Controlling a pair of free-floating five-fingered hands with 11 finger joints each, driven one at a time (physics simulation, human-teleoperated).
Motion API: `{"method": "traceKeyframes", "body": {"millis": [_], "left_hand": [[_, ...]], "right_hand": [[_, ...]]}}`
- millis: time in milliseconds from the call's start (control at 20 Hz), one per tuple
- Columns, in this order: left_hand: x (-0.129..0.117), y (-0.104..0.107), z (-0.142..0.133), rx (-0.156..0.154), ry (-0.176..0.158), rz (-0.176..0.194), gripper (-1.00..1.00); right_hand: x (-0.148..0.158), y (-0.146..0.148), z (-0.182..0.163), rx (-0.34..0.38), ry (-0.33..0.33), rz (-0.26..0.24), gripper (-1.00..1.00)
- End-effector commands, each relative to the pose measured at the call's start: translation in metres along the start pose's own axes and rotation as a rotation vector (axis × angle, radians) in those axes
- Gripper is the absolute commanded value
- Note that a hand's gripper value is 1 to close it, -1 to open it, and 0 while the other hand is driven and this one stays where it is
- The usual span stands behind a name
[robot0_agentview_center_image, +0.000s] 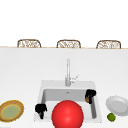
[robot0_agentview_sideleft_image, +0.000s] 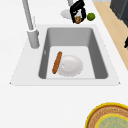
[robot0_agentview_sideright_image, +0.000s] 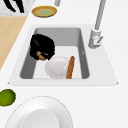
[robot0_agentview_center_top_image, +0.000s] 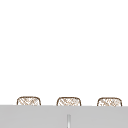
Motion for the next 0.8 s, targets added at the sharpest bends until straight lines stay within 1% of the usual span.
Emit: {"method": "traceKeyframes", "body": {"millis": [0,150,400,650,750], "left_hand": [[0.000,0.000,0.000,0.000,0.000,0.000,0.00],[0.000,0.000,0.000,0.000,0.000,0.000,0.00],[0.000,0.000,0.000,0.000,0.000,0.000,0.00],[0.000,0.000,0.000,0.000,0.000,0.000,0.00],[0.000,0.000,0.000,0.000,0.000,0.000,0.00]], "right_hand": [[-0.009,-0.025,0.017,-0.020,-0.008,-0.007,1.00],[-0.019,-0.039,0.029,-0.005,-0.003,-0.004,1.00],[-0.039,-0.059,0.043,-0.007,-0.007,-0.010,1.00],[-0.064,-0.072,0.056,-0.007,-0.014,-0.022,1.00],[-0.077,-0.073,0.060,-0.017,-0.022,-0.031,1.00]]}}
